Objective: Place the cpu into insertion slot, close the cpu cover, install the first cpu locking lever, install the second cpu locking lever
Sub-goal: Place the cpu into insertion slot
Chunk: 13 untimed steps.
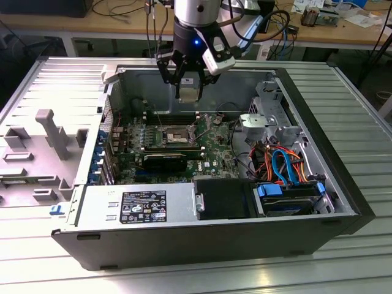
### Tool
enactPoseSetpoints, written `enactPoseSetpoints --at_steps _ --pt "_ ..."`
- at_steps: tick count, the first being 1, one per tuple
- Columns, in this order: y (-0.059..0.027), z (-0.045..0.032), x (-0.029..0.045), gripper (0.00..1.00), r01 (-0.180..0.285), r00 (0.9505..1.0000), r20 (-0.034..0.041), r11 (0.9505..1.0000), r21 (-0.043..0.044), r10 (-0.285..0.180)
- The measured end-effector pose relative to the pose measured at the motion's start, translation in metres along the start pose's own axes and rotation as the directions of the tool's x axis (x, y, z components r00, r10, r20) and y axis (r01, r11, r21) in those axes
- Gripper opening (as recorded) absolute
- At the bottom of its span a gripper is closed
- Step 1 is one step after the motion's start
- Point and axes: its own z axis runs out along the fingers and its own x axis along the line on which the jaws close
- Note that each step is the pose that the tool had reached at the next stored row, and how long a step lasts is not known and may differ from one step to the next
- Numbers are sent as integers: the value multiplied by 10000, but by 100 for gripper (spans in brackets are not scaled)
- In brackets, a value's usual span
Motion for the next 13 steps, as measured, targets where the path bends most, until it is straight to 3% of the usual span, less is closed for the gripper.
enactPoseSetpoints --at_steps 13 --pt "-2 26 0 54 0 10000 1 10000 -1 0"
